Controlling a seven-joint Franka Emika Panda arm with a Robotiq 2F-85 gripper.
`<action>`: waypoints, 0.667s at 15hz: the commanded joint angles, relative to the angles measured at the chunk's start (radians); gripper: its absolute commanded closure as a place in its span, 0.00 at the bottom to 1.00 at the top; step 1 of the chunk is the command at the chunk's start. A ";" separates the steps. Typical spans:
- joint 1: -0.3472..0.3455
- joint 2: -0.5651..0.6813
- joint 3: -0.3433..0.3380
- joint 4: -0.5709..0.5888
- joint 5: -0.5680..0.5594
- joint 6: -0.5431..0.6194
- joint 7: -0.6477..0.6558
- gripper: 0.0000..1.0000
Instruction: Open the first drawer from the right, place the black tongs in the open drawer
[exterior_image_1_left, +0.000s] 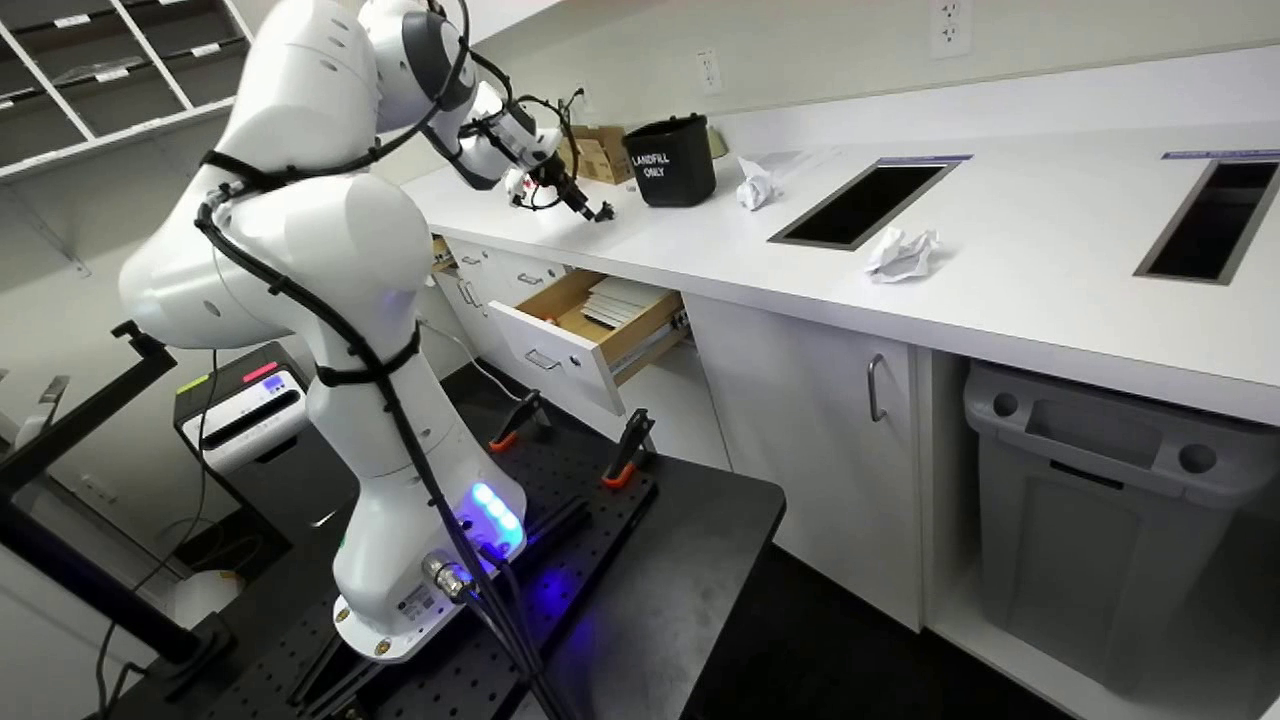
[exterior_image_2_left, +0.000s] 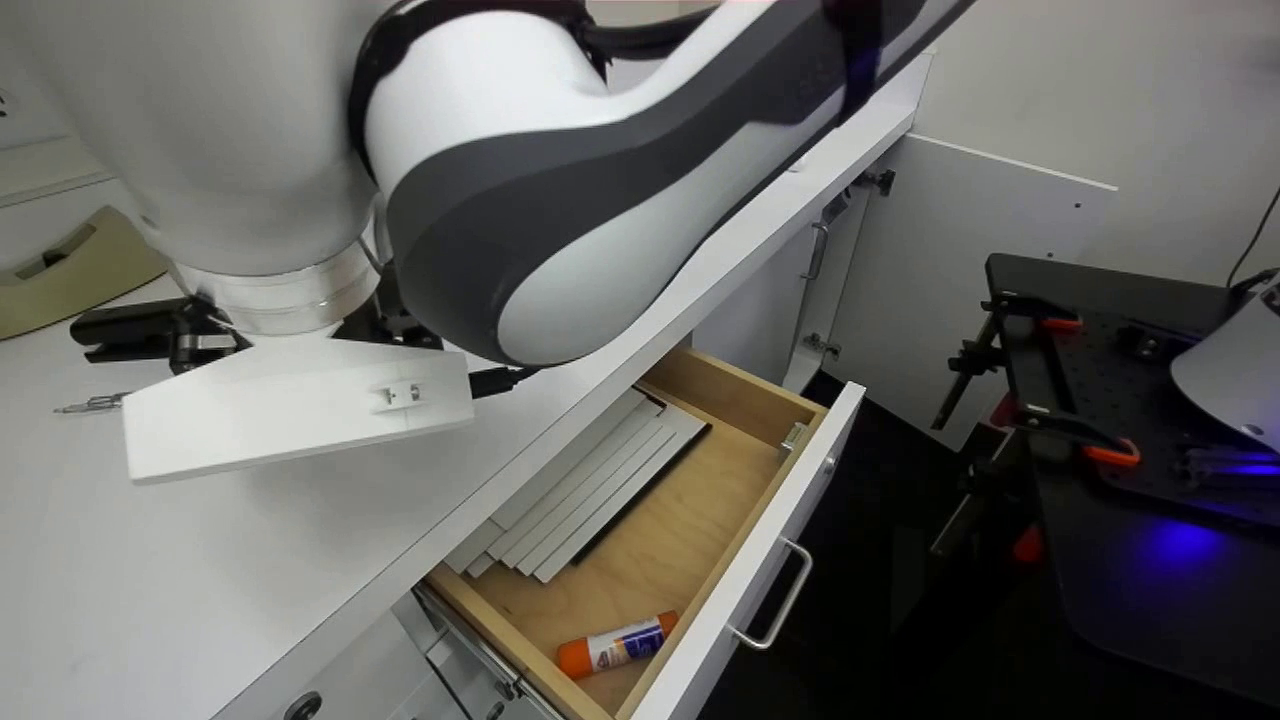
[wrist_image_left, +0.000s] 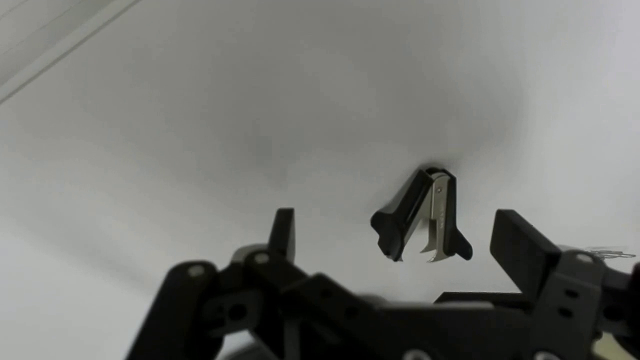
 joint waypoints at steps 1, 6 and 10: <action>0.001 0.076 -0.018 0.092 -0.009 0.064 0.029 0.00; 0.007 0.141 -0.042 0.172 -0.014 0.075 0.042 0.00; 0.013 0.178 -0.057 0.227 -0.017 0.065 0.040 0.26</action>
